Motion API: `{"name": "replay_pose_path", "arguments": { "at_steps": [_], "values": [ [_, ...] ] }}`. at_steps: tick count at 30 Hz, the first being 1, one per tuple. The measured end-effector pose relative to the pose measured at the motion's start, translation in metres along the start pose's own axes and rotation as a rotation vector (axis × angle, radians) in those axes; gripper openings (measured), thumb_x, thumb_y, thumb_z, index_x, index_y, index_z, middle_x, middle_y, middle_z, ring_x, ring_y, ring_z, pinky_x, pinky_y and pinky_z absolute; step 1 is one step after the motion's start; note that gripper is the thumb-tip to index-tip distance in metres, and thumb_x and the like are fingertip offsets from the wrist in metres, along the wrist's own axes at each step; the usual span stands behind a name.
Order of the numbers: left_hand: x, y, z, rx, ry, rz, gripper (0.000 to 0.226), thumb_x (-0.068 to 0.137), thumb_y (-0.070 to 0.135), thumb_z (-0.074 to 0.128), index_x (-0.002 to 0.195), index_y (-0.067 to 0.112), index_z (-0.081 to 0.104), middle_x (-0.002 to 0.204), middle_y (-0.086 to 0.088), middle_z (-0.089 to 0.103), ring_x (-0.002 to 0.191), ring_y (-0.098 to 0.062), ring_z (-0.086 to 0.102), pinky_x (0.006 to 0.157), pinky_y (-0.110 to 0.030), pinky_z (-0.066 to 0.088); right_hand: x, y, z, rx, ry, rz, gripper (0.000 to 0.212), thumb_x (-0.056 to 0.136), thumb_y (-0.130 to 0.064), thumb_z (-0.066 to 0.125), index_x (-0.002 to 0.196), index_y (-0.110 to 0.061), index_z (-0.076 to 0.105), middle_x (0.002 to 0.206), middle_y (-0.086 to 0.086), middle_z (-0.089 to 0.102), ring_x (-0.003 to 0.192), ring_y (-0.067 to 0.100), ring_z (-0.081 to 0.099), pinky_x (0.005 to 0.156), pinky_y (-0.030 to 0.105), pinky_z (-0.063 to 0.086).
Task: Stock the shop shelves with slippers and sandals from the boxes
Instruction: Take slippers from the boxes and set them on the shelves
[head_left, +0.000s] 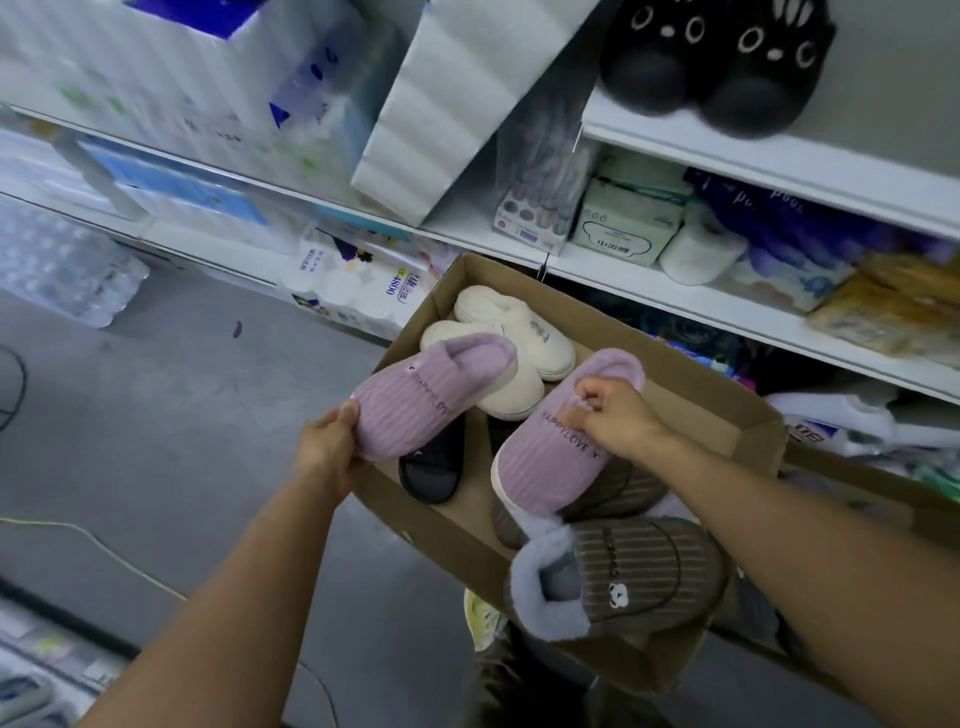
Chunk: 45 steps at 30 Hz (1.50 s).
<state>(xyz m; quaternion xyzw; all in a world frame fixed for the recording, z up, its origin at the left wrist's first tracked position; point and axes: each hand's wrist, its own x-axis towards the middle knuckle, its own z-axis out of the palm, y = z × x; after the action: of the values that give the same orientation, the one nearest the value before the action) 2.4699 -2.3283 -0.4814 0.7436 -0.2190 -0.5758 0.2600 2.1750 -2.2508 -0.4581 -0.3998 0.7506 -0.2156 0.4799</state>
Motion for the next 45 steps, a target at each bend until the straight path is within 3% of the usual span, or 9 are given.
{"name": "replay_pose_path", "arguments": {
  "at_steps": [7,10,15,18,21,25,28,35,45],
  "values": [
    [-0.029,0.01,0.033,-0.137,-0.196,0.017,0.017,0.097,0.025,0.053,0.103,0.014,0.064,0.109,-0.008,0.065,0.099,-0.026,0.062,0.077,-0.042,0.055,-0.007,-0.02,-0.008,-0.05,0.039,-0.108,0.016,0.086,-0.003,0.056,0.096,-0.012,0.047,0.074,0.001,0.053,0.065,0.009,0.046,0.059,0.018,0.04],
    [-0.038,0.011,0.044,-0.146,-0.28,0.031,0.014,0.097,0.026,0.052,0.098,0.018,0.064,0.11,-0.006,0.064,0.103,-0.026,0.061,0.077,-0.043,0.056,-0.008,-0.019,-0.017,0.02,0.039,-0.102,0.033,0.086,-0.001,0.058,0.111,-0.018,0.045,0.086,0.001,0.056,0.08,0.015,0.052,0.069,0.028,0.046],
    [-0.057,0.019,0.063,-0.171,-0.402,0.027,0.014,0.098,0.023,0.05,0.103,0.016,0.061,0.11,-0.008,0.063,0.098,-0.024,0.063,0.069,-0.04,0.057,-0.022,-0.026,-0.033,0.134,-0.016,-0.124,0.071,0.085,0.005,0.057,0.136,-0.042,0.041,0.081,0.013,0.051,0.069,0.019,0.044,0.064,0.031,0.044],
    [-0.062,0.028,0.073,-0.18,-0.479,0.012,0.021,0.098,0.023,0.05,0.113,0.012,0.059,0.119,-0.012,0.063,0.106,-0.03,0.063,0.079,-0.047,0.057,-0.029,-0.037,-0.047,0.114,0.037,-0.171,0.061,0.085,0.007,0.054,0.133,-0.03,0.052,0.111,0.005,0.063,0.095,0.01,0.057,0.08,0.018,0.047],
    [-0.071,0.039,0.082,-0.102,-0.497,0.036,0.03,0.098,0.026,0.049,0.123,0.011,0.056,0.122,-0.012,0.063,0.108,-0.03,0.063,0.078,-0.045,0.057,-0.04,-0.051,-0.064,0.083,0.093,-0.19,0.045,0.086,0.0,0.06,0.127,-0.019,0.058,0.116,-0.006,0.06,0.11,0.01,0.056,0.091,0.019,0.044],
    [-0.087,0.053,0.093,-0.074,-0.586,0.072,0.027,0.098,0.022,0.048,0.12,0.01,0.058,0.122,-0.011,0.064,0.11,-0.031,0.062,0.091,-0.052,0.052,-0.057,-0.061,-0.083,0.117,0.205,-0.225,0.023,0.087,-0.014,0.068,0.109,-0.015,0.064,0.097,-0.011,0.061,0.089,0.002,0.055,0.083,0.017,0.039],
    [-0.104,0.064,0.1,-0.025,-0.653,0.112,0.022,0.097,0.017,0.051,0.115,0.007,0.058,0.114,-0.01,0.065,0.105,-0.027,0.062,0.085,-0.047,0.054,-0.07,-0.066,-0.1,0.135,0.304,-0.252,0.01,0.087,-0.012,0.067,0.095,-0.008,0.065,0.082,-0.009,0.06,0.072,-0.001,0.052,0.071,0.015,0.041],
    [-0.154,0.098,0.114,0.174,-0.794,0.332,0.018,0.089,0.005,0.06,0.104,0.015,0.059,0.093,-0.005,0.063,0.078,-0.018,0.062,0.064,-0.03,0.052,-0.105,-0.074,-0.154,0.007,0.432,-0.251,0.004,0.084,-0.014,0.067,0.083,-0.011,0.064,0.08,-0.003,0.058,0.072,0.008,0.05,0.072,0.026,0.04],
    [-0.241,0.131,0.148,0.391,-0.957,0.755,0.039,0.09,0.001,0.057,0.117,0.029,0.06,0.106,-0.012,0.065,0.093,-0.027,0.066,0.083,-0.045,0.058,-0.165,-0.088,-0.234,-0.097,0.595,-0.299,0.017,0.081,-0.013,0.066,0.078,0.002,0.059,0.071,0.004,0.052,0.069,0.013,0.045,0.067,0.031,0.036]
  ]
}}
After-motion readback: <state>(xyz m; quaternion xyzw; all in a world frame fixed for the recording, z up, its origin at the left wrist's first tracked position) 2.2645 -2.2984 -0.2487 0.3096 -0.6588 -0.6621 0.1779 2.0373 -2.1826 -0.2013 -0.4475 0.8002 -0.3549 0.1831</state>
